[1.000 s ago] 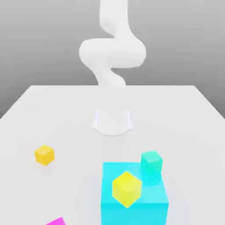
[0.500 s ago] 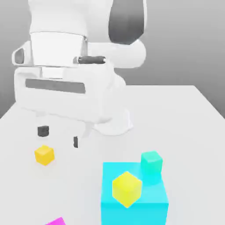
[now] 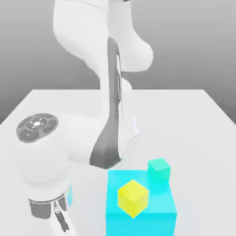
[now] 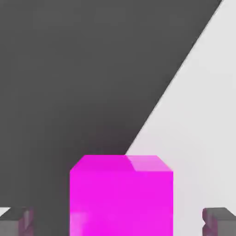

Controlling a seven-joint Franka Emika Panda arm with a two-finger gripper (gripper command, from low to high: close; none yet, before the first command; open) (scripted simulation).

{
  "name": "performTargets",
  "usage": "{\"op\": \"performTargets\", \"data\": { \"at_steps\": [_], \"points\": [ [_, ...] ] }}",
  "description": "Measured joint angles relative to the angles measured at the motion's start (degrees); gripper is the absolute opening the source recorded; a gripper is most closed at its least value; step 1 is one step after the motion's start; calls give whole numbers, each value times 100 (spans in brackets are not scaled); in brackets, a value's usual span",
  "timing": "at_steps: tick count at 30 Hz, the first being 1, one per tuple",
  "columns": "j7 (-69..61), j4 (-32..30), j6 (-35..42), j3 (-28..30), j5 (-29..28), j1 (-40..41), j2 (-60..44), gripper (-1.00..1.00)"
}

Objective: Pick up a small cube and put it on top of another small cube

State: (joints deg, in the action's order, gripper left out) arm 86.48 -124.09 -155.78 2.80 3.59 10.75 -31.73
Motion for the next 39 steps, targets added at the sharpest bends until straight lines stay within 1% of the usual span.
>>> {"op": "performTargets", "data": {
  "at_steps": [5, 10, 18, 20, 23, 30, 32, 35, 36, 39],
  "points": [
    [0, 15, -59, -9, 3, 9, -67, -100],
    [43, -160, 539, 51, -65, -46, 704, -100],
    [-773, -1216, 1114, -655, 119, -430, 2361, -100],
    [-999, -1498, 1241, -824, 171, -655, 2777, -100],
    [-1324, -1921, 1429, -930, 235, -1038, 3395, -100],
    [-1948, -2913, 1850, -1289, 205, -1589, 4799, -100],
    [-2010, -3110, 1676, -1376, 158, -1650, 4814, -100],
    [-1954, -3292, 1033, -1437, 53, -1638, 4348, -100],
    [-1931, -3342, 813, -1454, 24, -1630, 4177, 100],
    [-1931, -3342, 813, -1454, 24, -1630, 4177, 100]
  ]
}}
